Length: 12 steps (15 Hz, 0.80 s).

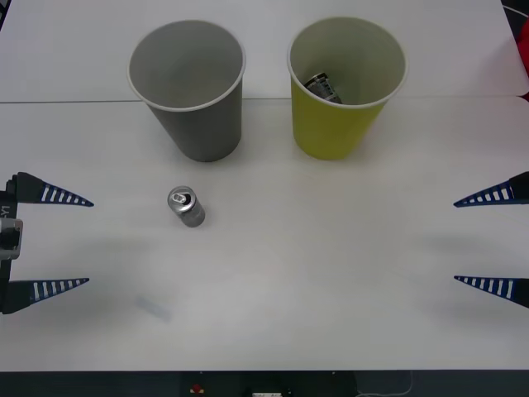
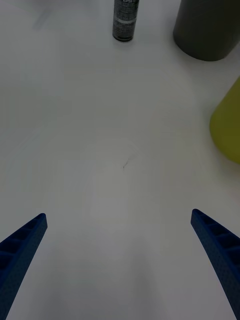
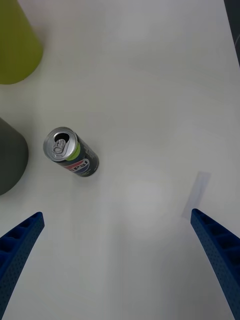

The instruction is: Put the can into the green bin and the plastic bottle into the gray bin

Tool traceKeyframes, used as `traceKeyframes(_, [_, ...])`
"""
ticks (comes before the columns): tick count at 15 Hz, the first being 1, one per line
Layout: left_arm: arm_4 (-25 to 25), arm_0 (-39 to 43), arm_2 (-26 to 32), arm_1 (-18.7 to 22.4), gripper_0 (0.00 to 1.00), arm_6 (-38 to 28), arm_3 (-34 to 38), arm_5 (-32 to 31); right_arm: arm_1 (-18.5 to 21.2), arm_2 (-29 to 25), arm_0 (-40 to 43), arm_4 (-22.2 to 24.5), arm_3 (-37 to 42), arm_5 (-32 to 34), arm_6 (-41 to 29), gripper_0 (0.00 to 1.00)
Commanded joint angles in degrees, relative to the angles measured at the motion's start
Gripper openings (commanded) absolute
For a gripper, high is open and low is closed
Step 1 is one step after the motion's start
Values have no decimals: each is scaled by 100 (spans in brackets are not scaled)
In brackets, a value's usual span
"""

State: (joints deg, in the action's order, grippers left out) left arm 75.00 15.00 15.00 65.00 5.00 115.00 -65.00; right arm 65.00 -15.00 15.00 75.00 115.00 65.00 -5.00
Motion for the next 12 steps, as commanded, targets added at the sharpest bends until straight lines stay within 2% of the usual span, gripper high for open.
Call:
traceKeyframes(1, [0, 0, 0, 0, 100, 0, 0, 0, 0, 0, 0, 0, 0, 0, 0, 100])
traceKeyframes(7, [-64, -111, -6, -31, 100, 54, -109, 269, 0, 0, 0, 0, 0, 0, 0, 100])
traceKeyframes(12, [-662, -173, -401, -31, 100, 80, -813, 471, 0, 0, 0, 0, 0, 0, 0, 100])
